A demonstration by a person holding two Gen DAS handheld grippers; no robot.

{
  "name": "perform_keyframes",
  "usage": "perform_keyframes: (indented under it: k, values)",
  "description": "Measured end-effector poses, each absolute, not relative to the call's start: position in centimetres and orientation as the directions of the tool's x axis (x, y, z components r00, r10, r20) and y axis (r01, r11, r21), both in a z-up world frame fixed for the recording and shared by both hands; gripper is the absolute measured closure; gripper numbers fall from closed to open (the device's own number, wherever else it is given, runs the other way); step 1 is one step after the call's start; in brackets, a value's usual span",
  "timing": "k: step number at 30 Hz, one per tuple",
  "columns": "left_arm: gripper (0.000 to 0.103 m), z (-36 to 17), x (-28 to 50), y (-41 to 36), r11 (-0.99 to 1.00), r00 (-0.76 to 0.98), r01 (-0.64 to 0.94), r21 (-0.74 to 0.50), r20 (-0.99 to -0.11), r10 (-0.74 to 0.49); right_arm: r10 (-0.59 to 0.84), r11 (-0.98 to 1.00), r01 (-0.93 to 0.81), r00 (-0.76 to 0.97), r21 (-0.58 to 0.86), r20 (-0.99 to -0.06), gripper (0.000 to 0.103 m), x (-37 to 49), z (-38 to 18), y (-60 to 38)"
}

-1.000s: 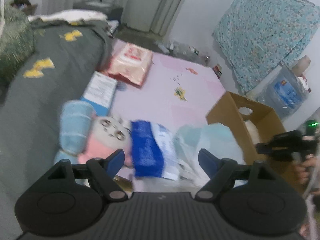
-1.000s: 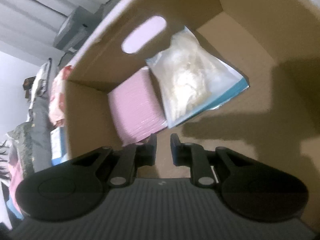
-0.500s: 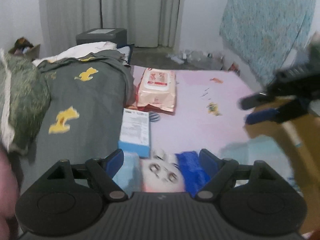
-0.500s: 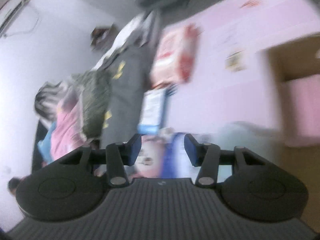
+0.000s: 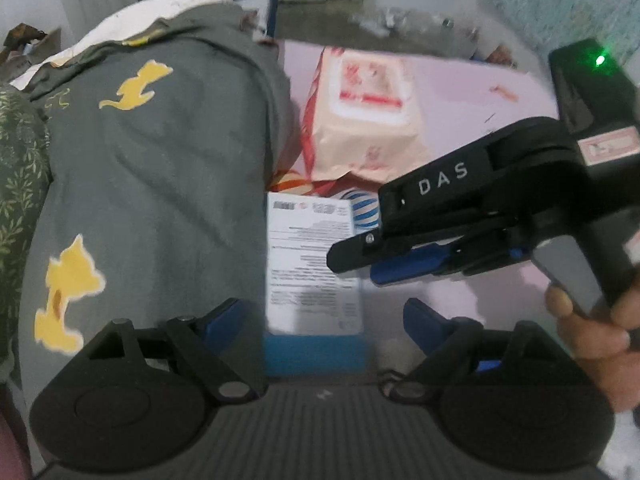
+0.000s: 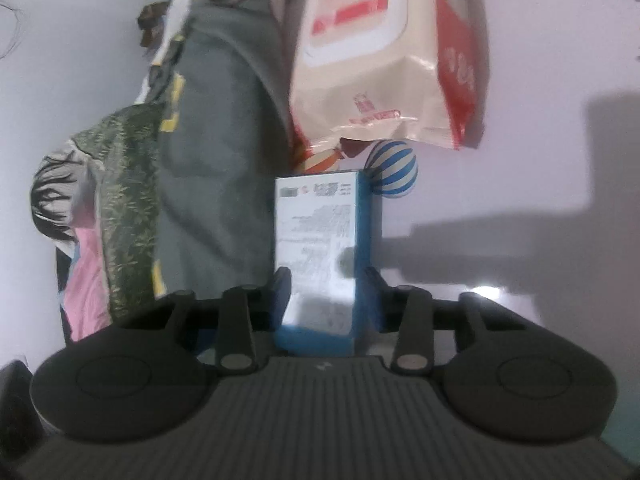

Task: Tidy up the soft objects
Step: 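Reach the right tool to the blue-and-white box and grasp it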

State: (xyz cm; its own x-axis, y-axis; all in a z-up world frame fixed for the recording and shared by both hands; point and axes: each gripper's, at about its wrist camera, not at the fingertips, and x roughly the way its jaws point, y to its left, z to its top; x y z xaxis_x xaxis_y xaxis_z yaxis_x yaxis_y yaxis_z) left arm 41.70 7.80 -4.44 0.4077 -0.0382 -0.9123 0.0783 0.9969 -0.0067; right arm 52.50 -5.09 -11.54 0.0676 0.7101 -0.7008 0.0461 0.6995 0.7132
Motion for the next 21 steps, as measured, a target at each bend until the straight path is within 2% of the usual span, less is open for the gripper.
perform_keyframes:
  k: [3, 4, 5, 10, 14, 18, 21]
  values:
    - [0.010, -5.1, 42.5, 7.4, 0.995, 0.396, 0.099, 0.005, -0.918, -0.035, 0.699, 0.712, 0.044, 0.054, 0.701, -0.713, 0.066, 53.3, -12.9, -4.1]
    - [0.010, -5.1, 42.6, 7.1, 0.994, 0.398, 0.110, 0.015, -0.917, -0.030, 0.693, 0.718, 0.046, 0.050, 0.695, -0.719, 0.066, 53.4, -13.4, -4.0]
    - [0.010, -5.2, 42.8, 6.7, 0.992, 0.395, 0.121, 0.029, -0.918, -0.021, 0.702, 0.709, 0.053, 0.050, 0.703, -0.711, 0.070, 53.6, -13.7, -4.0]
    - [0.011, -6.2, 43.7, 5.5, 0.990, 0.363, 0.134, 0.049, -0.932, -0.003, 0.720, 0.690, 0.065, 0.049, 0.721, -0.693, 0.072, 54.3, -14.3, -4.2]
    - [0.014, -6.4, 43.9, 4.9, 0.990, 0.357, 0.142, -0.018, -0.932, -0.068, 0.716, 0.694, 0.060, 0.054, 0.718, -0.696, 0.072, 54.3, -14.1, -4.8]
    - [0.016, -6.1, 43.7, 5.5, 0.975, 0.336, 0.141, -0.171, -0.918, -0.210, 0.703, 0.703, 0.078, 0.071, 0.707, -0.707, 0.072, 54.4, -13.9, -6.3]
    - [0.016, -5.4, 43.1, 6.6, 0.987, 0.385, 0.087, -0.134, -0.910, -0.157, 0.696, 0.708, 0.082, 0.082, 0.701, -0.713, 0.072, 54.4, -13.6, -7.5]
